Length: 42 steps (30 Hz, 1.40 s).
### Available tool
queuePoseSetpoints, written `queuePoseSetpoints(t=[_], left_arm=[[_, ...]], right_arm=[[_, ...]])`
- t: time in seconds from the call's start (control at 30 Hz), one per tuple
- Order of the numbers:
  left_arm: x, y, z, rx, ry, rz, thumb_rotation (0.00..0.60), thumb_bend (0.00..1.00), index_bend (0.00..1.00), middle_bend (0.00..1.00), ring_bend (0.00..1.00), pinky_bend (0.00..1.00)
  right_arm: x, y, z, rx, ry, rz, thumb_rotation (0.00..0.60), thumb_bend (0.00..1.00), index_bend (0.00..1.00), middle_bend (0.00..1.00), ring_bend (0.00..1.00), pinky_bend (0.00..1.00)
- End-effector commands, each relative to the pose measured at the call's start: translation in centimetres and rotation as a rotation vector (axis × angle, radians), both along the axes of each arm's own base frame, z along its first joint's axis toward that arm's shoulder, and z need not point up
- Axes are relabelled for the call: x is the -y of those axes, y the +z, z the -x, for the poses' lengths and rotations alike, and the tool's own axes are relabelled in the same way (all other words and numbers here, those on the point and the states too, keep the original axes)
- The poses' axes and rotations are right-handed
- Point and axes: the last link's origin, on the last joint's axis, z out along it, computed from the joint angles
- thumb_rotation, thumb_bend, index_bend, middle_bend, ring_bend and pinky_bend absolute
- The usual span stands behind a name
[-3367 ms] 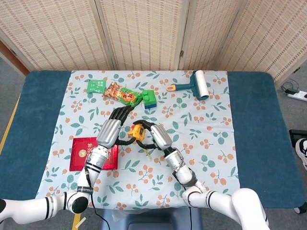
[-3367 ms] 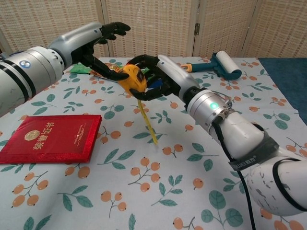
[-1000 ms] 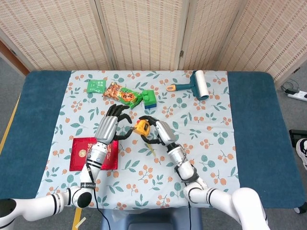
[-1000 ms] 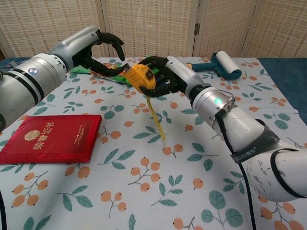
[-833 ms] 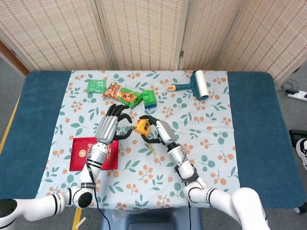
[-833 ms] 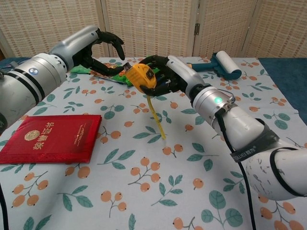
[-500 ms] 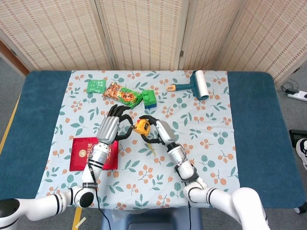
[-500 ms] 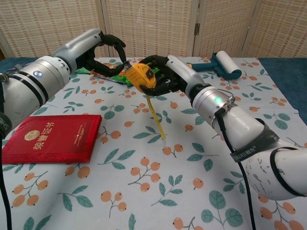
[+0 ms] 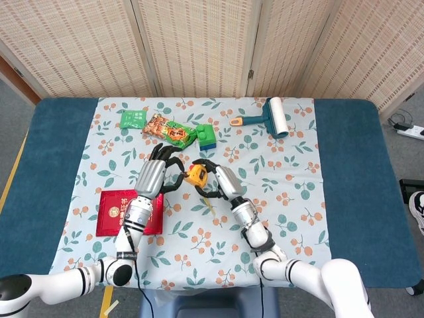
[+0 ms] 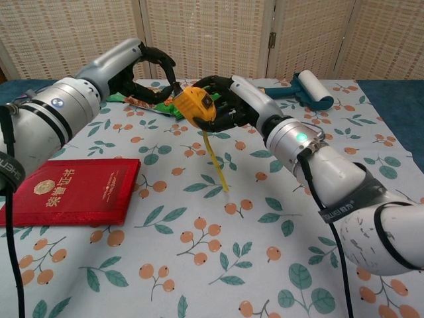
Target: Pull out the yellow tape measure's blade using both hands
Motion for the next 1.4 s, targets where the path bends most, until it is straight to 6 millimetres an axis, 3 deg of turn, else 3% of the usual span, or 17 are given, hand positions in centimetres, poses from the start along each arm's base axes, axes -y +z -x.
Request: queuePoseSetpoints(t=[0.03, 0.43, 1.4], left_arm=[[0.0, 0.0, 0.1, -0.001, 0.001, -0.006, 0.6, 0.98, 0.67, 0.26, 0.17, 0.07], [-0.6, 1.6, 1.4, 0.06, 0.034, -0.067, 0.6, 0.99, 0.67, 0.28, 0.18, 0.08], [-3.6, 9.7, 10.4, 0.218, 0.315, -0.178, 0.6, 1.0, 0.65, 0.29, 0.18, 0.08]], right_arm=[[0.1, 0.0, 0.0, -0.001, -0.003, -0.001, 0.6, 0.48, 0.59, 0.51, 0.48, 0.32], [0.4, 1.1, 1.6, -0.068, 0.004, 0.015, 0.6, 0.48, 0.59, 0.51, 0.48, 0.32], [-2.9, 9.3, 11.7, -0.283, -0.031, 0.017, 0.6, 0.48, 0.59, 0.51, 0.48, 0.32]])
